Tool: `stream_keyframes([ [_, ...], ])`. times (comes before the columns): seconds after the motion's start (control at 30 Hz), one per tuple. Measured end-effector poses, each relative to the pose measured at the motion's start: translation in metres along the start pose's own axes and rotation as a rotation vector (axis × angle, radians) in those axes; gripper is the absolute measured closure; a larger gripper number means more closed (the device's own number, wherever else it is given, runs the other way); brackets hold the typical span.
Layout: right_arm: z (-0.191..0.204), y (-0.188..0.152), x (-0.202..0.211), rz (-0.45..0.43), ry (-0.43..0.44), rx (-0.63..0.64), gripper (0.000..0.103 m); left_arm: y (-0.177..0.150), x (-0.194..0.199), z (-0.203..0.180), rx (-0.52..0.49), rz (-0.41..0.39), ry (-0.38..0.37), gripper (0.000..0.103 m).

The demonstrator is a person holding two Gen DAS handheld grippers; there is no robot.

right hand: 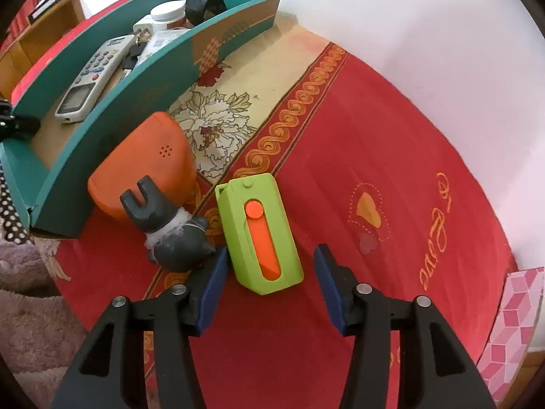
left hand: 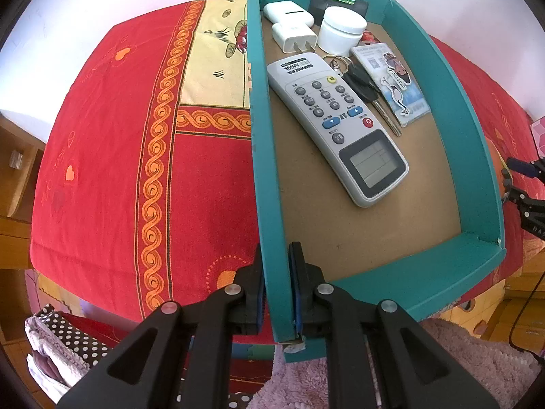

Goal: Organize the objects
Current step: 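Reach the right tool to the green-orange box and grasp it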

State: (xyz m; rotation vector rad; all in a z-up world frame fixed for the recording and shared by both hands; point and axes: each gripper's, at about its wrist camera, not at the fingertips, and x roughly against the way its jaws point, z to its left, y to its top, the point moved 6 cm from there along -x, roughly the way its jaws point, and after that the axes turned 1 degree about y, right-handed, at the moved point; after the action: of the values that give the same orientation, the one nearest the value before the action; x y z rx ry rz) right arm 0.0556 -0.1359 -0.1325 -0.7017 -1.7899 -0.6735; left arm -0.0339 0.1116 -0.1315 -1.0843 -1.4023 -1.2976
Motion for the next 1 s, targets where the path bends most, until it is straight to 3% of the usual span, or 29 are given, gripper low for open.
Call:
stream_keyframes([
  [0.13,-0.01,0.001,-0.003,-0.003,0.063,-0.066,0.06,0.0,0.0,0.0,0.006,-0.003,-0.002,0.092],
  [0.4,-0.035,-0.013,-0.003,-0.011,0.097,-0.231,0.061,-0.003,0.0,0.003,0.014,-0.006,-0.004,0.092],
  [0.67,-0.034,0.001,-0.01,-0.007,0.068,-0.263,0.058,-0.004,-0.001,0.003,0.01,-0.003,-0.001,0.092],
  [0.83,-0.043,0.009,-0.017,-0.012,0.06,-0.334,0.062,-0.004,-0.001,0.003,0.01,-0.003,-0.001,0.092],
  [1.0,-0.053,0.012,0.008,-0.077,0.05,-0.406,0.063,-0.004,-0.001,0.003,0.009,-0.003,0.0,0.092],
])
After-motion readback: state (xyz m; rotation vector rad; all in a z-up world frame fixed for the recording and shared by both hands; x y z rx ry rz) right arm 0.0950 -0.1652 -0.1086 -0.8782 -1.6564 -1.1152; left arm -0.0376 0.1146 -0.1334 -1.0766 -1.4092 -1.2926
